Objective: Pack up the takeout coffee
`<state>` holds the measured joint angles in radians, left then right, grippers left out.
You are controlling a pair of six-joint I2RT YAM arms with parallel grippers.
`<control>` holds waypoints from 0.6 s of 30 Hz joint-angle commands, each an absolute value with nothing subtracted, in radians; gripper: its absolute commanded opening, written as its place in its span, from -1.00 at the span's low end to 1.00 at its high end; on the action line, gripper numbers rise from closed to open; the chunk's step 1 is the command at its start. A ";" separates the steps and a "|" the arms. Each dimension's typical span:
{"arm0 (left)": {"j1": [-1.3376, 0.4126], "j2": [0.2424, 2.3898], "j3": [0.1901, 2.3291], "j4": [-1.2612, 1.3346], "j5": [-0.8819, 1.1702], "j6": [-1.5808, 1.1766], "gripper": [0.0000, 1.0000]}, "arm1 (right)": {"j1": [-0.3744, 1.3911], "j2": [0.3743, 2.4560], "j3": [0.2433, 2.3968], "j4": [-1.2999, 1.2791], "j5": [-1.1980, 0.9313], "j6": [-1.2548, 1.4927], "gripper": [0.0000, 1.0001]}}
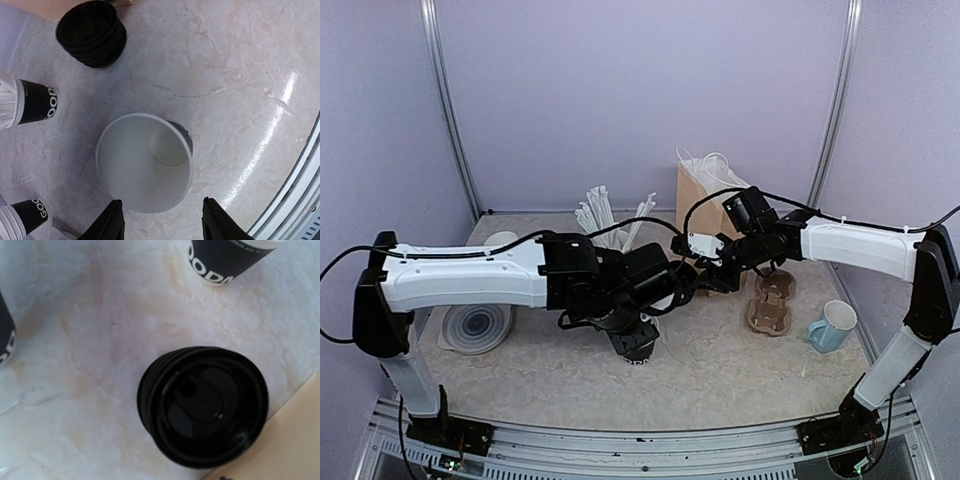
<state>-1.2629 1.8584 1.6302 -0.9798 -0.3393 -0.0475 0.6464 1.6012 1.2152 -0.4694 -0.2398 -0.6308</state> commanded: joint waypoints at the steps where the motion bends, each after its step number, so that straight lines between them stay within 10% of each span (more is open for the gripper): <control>1: -1.209 1.667 1.554 -0.874 -0.406 -0.055 0.12 | 0.681 1.656 1.252 -0.453 -0.174 -0.621 0.04; 9: -1.094 1.448 1.320 -0.535 -0.511 -0.132 0.93 | 0.690 1.750 1.303 -0.458 -0.170 -0.595 0.05; 18: -1.011 1.361 1.186 -0.329 -0.544 -0.272 0.98 | 0.692 1.832 1.334 -0.439 -0.179 -0.581 -0.03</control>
<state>-1.0512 1.4178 1.2293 -0.4709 -0.5236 -0.1913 0.6788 1.8008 1.3052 -0.4583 -0.1749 -0.6003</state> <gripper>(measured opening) 0.989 0.494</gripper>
